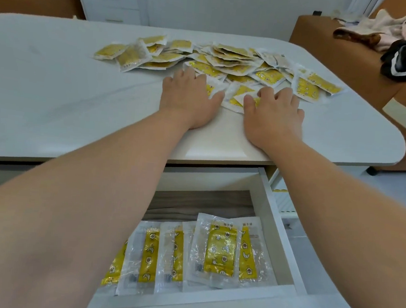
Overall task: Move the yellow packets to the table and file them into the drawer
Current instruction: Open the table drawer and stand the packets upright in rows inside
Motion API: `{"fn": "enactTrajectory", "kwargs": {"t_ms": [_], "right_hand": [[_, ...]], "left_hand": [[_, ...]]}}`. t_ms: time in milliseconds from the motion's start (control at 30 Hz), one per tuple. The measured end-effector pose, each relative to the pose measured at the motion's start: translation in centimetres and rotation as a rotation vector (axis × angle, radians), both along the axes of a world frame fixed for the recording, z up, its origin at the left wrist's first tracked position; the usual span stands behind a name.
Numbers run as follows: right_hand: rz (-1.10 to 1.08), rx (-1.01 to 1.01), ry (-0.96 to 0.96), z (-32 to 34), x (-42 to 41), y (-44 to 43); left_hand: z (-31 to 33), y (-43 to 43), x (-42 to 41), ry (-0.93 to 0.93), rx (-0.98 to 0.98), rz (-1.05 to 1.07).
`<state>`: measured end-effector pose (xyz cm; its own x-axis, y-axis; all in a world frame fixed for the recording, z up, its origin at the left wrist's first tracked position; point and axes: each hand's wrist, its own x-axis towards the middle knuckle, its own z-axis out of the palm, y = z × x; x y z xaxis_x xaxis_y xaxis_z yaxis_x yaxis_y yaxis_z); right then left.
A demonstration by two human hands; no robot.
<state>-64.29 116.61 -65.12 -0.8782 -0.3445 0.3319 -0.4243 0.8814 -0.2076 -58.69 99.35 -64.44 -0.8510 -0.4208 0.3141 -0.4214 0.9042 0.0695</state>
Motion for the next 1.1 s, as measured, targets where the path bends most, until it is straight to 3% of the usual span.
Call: {"fn": "enactTrajectory", "kwargs": {"t_ms": [233,433,600,733,867,1000,1100], "right_hand": [[-0.016,-0.066,-0.113,0.5,0.2,0.4],[-0.175,-0.011,-0.389,1.2,2.2,1.0],[-0.082,-0.305,-0.34,2.2,8.1,2.4],[-0.012,-0.562,-0.321,2.5,13.8,4.2],[-0.001,-0.597,-0.438,1.9,16.9,5.1],[0.035,-0.387,-0.534,2.9,15.8,5.8],[0.092,-0.229,-0.764,2.4,15.9,5.8]], "left_hand": [[0.0,0.5,2.2,0.032,0.22,0.061],[1.0,2.6,8.1,0.011,0.462,0.104],[1.9,5.3,14.4,0.052,0.487,0.052],[2.0,7.5,18.3,0.036,0.487,-0.137],[3.5,6.3,20.6,-0.215,0.727,-0.164],[3.4,4.4,21.1,-0.615,0.541,-0.114],[1.3,4.7,20.8,-0.81,0.528,-0.119]]}}
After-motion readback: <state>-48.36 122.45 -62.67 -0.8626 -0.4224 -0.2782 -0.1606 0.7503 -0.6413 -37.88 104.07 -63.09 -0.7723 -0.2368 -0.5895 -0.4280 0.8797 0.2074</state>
